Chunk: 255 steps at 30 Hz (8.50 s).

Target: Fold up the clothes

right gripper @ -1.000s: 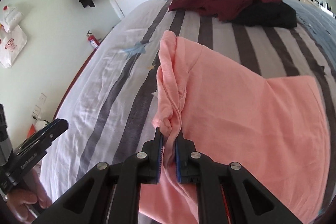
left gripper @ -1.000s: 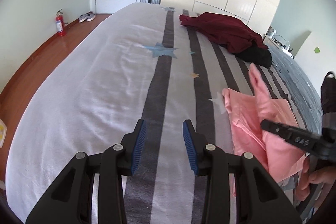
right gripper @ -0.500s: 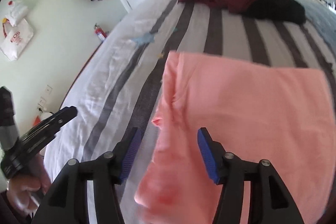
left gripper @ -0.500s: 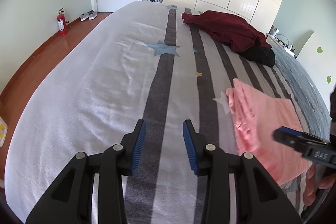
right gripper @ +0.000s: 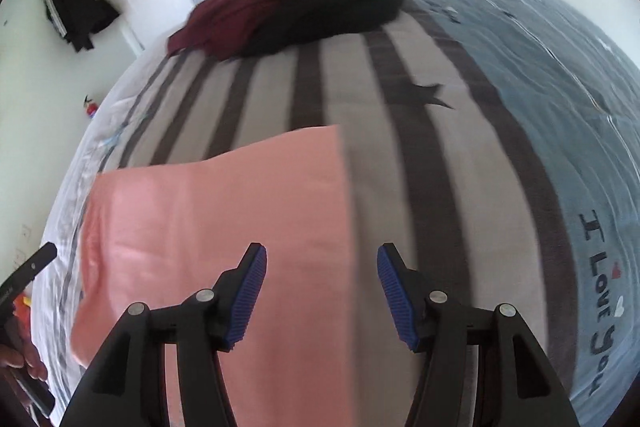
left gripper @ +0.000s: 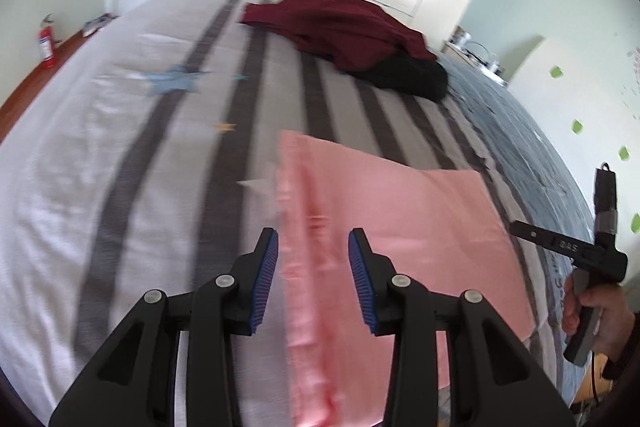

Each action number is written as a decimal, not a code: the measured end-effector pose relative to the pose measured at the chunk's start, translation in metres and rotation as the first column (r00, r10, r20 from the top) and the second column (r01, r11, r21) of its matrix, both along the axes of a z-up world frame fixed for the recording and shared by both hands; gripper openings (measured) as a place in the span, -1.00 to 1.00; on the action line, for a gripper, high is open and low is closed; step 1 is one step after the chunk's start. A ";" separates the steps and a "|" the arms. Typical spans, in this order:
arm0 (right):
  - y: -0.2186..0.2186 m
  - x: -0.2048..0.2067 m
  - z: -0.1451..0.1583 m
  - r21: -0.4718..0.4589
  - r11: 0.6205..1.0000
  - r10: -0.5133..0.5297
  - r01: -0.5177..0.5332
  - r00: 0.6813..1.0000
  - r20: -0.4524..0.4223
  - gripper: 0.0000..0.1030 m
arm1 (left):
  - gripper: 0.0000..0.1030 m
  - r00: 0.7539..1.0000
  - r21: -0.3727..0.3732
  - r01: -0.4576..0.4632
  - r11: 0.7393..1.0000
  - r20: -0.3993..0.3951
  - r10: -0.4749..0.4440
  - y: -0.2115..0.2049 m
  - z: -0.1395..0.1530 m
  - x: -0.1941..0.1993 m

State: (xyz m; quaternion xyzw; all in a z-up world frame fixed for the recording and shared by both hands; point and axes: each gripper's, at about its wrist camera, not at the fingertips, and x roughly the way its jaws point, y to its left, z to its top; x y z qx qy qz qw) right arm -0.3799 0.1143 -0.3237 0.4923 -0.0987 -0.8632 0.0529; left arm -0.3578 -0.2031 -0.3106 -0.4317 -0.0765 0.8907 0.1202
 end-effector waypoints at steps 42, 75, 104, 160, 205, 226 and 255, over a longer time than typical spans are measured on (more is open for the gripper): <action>-0.010 -0.081 -0.063 -0.019 0.997 0.070 -0.073 0.991 -0.117 -0.02 | -0.96 0.967 0.035 -0.254 0.967 0.010 0.254 -0.027 -0.042 -0.107; 0.026 0.095 -0.008 0.099 0.993 0.073 -0.064 0.993 -0.092 -0.32 | -0.96 0.987 -0.122 -0.149 0.981 -0.084 0.139 -0.015 -0.001 0.035; -0.016 0.114 -0.015 0.029 0.987 0.163 -0.160 0.980 -0.117 -0.23 | -0.95 0.991 -0.152 -0.130 0.980 -0.006 0.131 0.009 -0.062 0.085; 0.037 0.013 -0.064 -0.345 0.915 0.224 -0.208 0.975 0.005 0.23 | 0.61 0.963 0.264 -0.173 0.949 0.246 0.107 -0.042 -0.106 -0.032; -0.049 -0.010 0.015 -0.352 0.900 0.245 -0.255 0.967 -0.074 -0.73 | -0.76 0.998 0.250 0.035 0.968 0.040 -0.046 -0.084 -0.034 -0.059; -0.346 -0.117 -0.043 -0.300 0.913 0.281 -0.277 0.959 -0.031 -0.68 | -0.49 0.978 0.046 -0.120 0.992 0.175 0.111 -0.330 -0.089 -0.175; -0.384 -0.135 -0.053 0.136 0.964 0.255 -0.230 0.943 -0.212 -0.48 | -0.96 0.965 -0.258 -0.261 0.930 -0.068 0.251 -0.281 -0.089 -0.171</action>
